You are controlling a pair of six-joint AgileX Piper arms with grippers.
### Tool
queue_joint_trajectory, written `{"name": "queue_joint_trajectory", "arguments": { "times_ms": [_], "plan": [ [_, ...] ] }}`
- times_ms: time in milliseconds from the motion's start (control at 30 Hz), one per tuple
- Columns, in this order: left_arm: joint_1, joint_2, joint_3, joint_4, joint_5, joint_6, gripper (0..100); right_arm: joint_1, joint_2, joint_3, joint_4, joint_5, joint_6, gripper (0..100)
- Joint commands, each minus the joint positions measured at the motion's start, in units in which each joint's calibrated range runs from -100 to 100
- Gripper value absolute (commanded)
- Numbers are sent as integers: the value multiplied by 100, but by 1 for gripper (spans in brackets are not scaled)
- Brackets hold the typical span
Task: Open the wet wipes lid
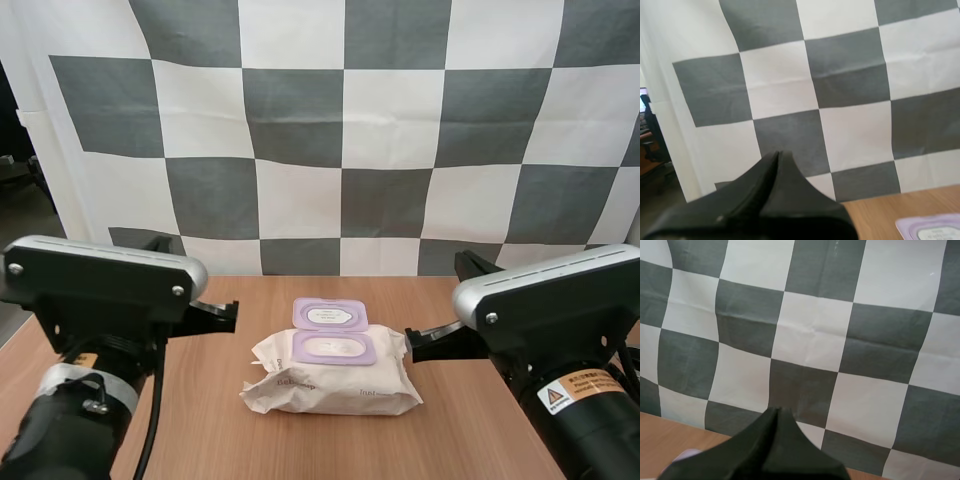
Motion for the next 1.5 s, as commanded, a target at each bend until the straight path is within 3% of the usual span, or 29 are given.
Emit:
{"name": "queue_joint_trajectory", "arguments": {
  "times_ms": [0,100,300,433,567,700,767,867,1000,1233,1467],
  "plan": [
    [-2,-96,496,180,49,9,0,-17,0,233,8,7,4,0],
    [-2,-266,867,171,-167,-80,0,-56,0,574,89,-115,4,0],
    [-2,-405,867,707,471,-1290,0,-140,0,1182,217,-436,4,0],
    [-2,-405,867,2038,2068,-2341,0,-161,0,1182,217,244,58,0],
    [-2,-405,867,3391,1880,-3811,0,-190,0,1182,217,652,336,0],
    [-2,-405,867,5195,1898,-5738,0,-229,0,1182,193,998,378,0],
    [-2,-405,867,5597,1911,-6094,0,-229,0,1182,193,982,473,0],
    [-2,-405,867,5515,1911,-5867,0,-248,0,1182,193,982,517,0],
    [-2,-405,867,4929,1895,-5349,0,-258,0,1182,193,982,525,0],
    [-10,-405,867,4754,1911,-5371,0,-286,0,1182,193,982,525,0],
    [-235,-405,867,4955,1928,-5379,0,-365,0,1182,203,982,525,0]
  ]
}}
